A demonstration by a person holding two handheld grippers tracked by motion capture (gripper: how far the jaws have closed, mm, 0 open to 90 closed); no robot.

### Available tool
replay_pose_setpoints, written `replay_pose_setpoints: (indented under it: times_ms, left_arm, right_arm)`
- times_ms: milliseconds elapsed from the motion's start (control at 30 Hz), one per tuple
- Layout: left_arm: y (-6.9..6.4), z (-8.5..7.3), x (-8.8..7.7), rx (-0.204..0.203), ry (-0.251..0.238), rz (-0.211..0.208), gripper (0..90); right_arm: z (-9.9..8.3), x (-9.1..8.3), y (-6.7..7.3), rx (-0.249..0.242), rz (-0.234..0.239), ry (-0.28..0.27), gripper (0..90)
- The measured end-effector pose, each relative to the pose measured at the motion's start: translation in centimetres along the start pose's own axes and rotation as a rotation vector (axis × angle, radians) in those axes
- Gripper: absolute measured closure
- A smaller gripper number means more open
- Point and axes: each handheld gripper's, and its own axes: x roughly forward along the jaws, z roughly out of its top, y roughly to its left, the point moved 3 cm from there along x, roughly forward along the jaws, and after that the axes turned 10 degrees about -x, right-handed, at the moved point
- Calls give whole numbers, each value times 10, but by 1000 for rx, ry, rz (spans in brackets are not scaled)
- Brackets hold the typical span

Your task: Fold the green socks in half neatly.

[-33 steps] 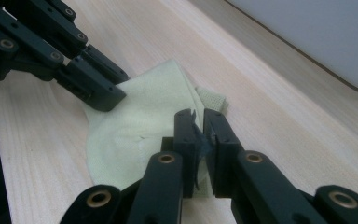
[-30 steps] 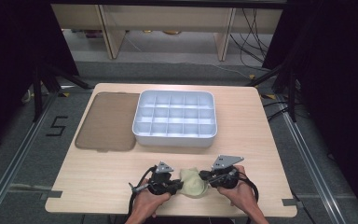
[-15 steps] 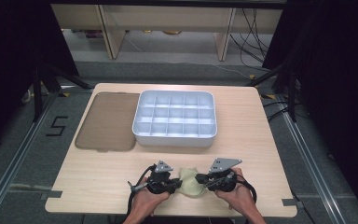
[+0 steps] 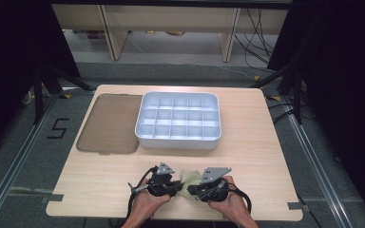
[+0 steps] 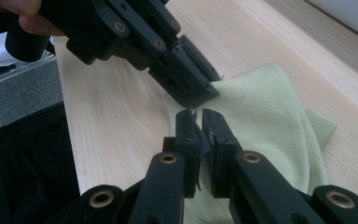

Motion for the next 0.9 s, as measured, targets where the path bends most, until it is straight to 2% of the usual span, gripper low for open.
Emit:
replay_pose_setpoints:
  times_ms: [100,133,200,367,433,500,567,633,667,700,767,800,900]
  left_arm:
    - [1,0,-1,-12,-1,-14,831]
    - [3,0,-2,-2,7,-12,831]
    - [4,0,-3,-10,8,-4,831]
    - [3,0,-3,-18,6,-15,830]
    - [4,1,-3,-11,4,-15,829]
    - [5,1,-5,5,15,-12,829]
    - [5,1,-5,4,16,-13,829]
    - [4,1,-6,7,13,-8,829]
    - [4,2,-6,5,13,-11,829]
    - [4,2,-6,16,20,-10,829]
    - [2,2,-7,25,19,-8,827]
    - [2,3,-7,29,21,-7,827]
    - [-1,5,-9,42,15,-2,827]
  right_arm:
    - [1,2,2,1,9,3,857]
    - [2,5,3,4,14,2,857]
    - [2,7,4,4,19,7,858]
    - [3,14,7,-2,30,23,862]
    - [2,19,6,-19,22,44,868]
    - [2,19,4,-16,31,38,871]
    - [2,18,3,-3,30,31,871]
    - [2,15,0,4,22,9,871]
    - [4,10,-5,20,-12,-1,874]
    - [4,10,-5,20,-12,-1,874]
    - [6,6,-19,39,-55,-13,877]
    - [6,6,-19,39,-55,-13,877]
    - [4,5,-32,67,-89,-11,879]
